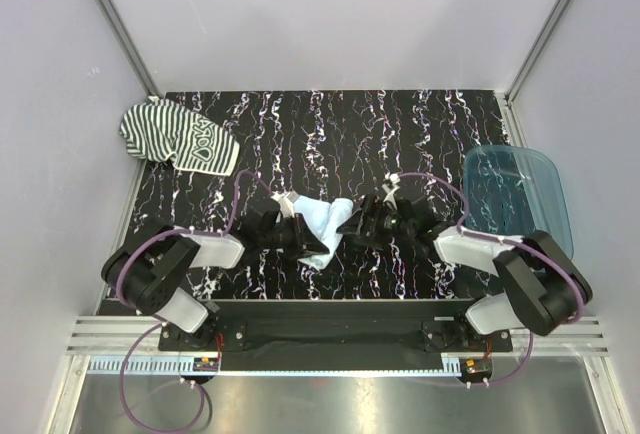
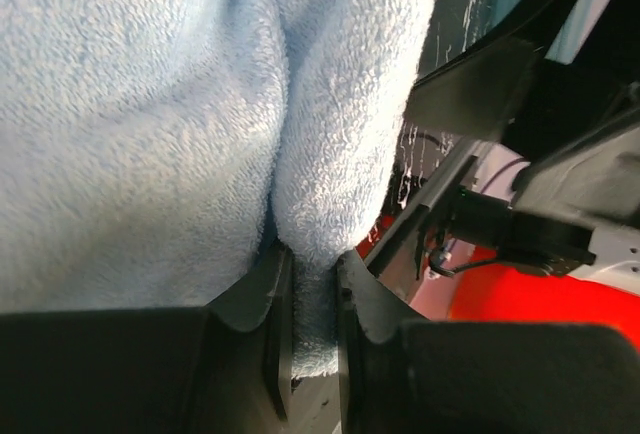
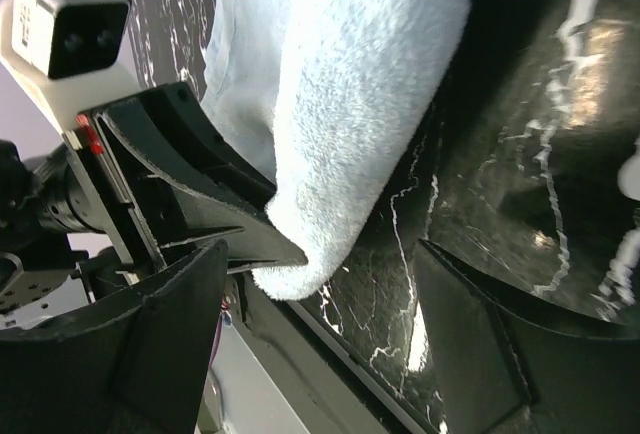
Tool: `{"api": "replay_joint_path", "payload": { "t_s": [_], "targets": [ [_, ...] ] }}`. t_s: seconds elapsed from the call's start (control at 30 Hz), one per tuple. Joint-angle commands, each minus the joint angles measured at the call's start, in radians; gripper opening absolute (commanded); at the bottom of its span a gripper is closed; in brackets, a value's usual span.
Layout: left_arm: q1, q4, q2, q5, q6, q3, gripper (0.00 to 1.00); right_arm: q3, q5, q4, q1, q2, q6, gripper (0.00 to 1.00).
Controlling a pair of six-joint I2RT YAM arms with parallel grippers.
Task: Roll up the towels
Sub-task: Roll the towel
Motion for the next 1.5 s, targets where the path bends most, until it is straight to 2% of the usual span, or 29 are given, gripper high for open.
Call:
{"api": "replay_joint_path", "payload": {
  "t_s": [0.0,0.2,0.3,0.53,0.6,0.63,0.7,0.73,0.83,0.87,0.9,0.97,1.0,1.03,1.1,1.27,1.37,1.47],
  "targets": [
    [0.024,0.163,0.048,0.114,-0.057,-0.014,0.0,0.036,0.012,0.153,0.048,0.082,0.029,0.81],
    [0.089,0.26,0.117,0.18,-0.105,-0.04,0.0,0.048,-0.005,0.274,0.057,0.203,0.057,0.78],
    [0.11,0.33,0.154,0.217,-0.132,-0.055,0.0,0.058,-0.013,0.321,0.057,0.249,0.068,0.68],
    [0.115,0.308,0.182,0.223,-0.099,-0.042,0.0,0.081,-0.014,0.368,0.063,0.322,0.078,0.62],
    [0.113,0.295,0.187,0.228,-0.091,-0.037,0.0,0.09,-0.014,0.372,0.068,0.338,0.078,0.56],
    [0.115,0.295,0.19,0.229,-0.088,-0.034,0.0,0.093,-0.014,0.374,0.069,0.34,0.078,0.48],
    [0.115,0.289,0.196,0.231,-0.083,-0.029,0.0,0.098,-0.013,0.375,0.071,0.351,0.081,0.4],
    [0.115,0.284,0.196,0.237,-0.082,-0.023,0.0,0.099,-0.01,0.375,0.073,0.352,0.083,0.31],
    [0.115,0.207,0.181,0.219,-0.033,-0.002,0.03,0.102,-0.001,0.346,0.074,0.348,0.083,0.22],
    [0.115,0.118,0.152,0.205,0.016,0.018,0.05,0.105,0.005,0.325,0.074,0.339,0.08,0.18],
    [0.115,0.064,0.132,0.167,0.045,0.03,0.13,0.11,0.019,0.268,0.076,0.331,0.075,0.17],
    [0.115,-0.104,0.066,0.121,0.132,0.07,0.2,0.128,0.041,0.199,0.077,0.303,0.058,0.14],
    [0.113,-0.154,0.046,0.098,0.157,0.087,0.25,0.139,0.067,0.111,0.077,0.294,0.052,0.13],
    [0.113,-0.2,0.007,0.055,0.18,0.099,0.34,0.156,0.076,0.075,0.08,0.288,0.042,0.12],
    [0.113,-0.313,-0.022,0.003,0.236,0.136,0.41,0.176,0.097,0.001,0.08,0.267,0.037,0.11],
    [0.109,-0.484,-0.114,-0.096,0.317,0.185,0.49,0.22,0.131,-0.134,0.103,0.248,0.02,0.1],
    [0.076,-0.603,-0.177,-0.204,0.363,0.233,0.49,0.272,0.167,-0.245,0.122,0.25,0.003,0.1],
    [-0.006,-0.715,-0.27,-0.393,0.397,0.294,0.5,0.334,0.199,-0.367,0.138,0.265,-0.014,0.1]
  ]
}}
